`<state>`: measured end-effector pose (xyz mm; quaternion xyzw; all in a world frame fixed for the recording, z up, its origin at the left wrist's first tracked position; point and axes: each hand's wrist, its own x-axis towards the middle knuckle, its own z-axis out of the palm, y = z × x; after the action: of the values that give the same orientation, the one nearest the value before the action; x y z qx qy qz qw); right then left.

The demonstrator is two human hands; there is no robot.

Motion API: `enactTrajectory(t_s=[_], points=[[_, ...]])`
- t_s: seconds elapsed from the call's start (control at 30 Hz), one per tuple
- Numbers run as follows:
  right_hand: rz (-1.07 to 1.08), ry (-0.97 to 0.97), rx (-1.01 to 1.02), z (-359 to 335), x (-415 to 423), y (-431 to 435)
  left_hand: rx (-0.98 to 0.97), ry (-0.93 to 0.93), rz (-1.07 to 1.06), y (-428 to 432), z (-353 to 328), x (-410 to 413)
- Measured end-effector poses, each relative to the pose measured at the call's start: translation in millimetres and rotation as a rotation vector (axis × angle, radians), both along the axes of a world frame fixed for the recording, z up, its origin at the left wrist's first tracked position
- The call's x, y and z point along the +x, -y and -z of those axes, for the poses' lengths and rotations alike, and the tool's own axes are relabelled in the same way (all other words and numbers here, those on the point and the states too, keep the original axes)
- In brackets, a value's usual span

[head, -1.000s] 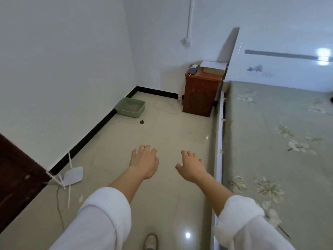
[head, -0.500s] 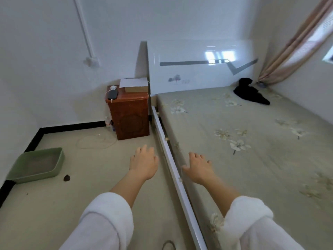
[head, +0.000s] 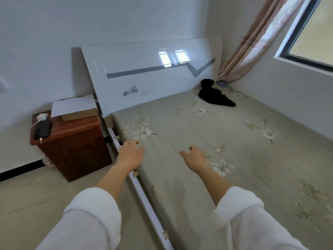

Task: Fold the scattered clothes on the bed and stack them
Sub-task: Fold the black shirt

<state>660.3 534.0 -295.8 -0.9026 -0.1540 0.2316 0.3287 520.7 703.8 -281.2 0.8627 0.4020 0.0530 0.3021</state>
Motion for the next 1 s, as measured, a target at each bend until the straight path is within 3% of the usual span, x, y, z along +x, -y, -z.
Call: enactTrajectory(t_s=[0.17,0.53,0.83,1.0], points=[[0.043,0.008,-0.012,15.5,60.4,-88.8,-0.027,-0.021,0.072,-100.9,20.4,73.4],[0.287,-0.068,-0.114,66.3,185.4,-281.2,0.021,-0.254,0.407,-345.8,71.8,253.5],[0.389,-0.100,-0.265,117.9,316.4,-338.3,0.000,-0.298,0.672,-399.9,123.1,431.1],[0.400,-0.144,-0.336,173.0,403.3,-356.5,-0.021,-0.276,0.712,-437.4,160.2,523.0]])
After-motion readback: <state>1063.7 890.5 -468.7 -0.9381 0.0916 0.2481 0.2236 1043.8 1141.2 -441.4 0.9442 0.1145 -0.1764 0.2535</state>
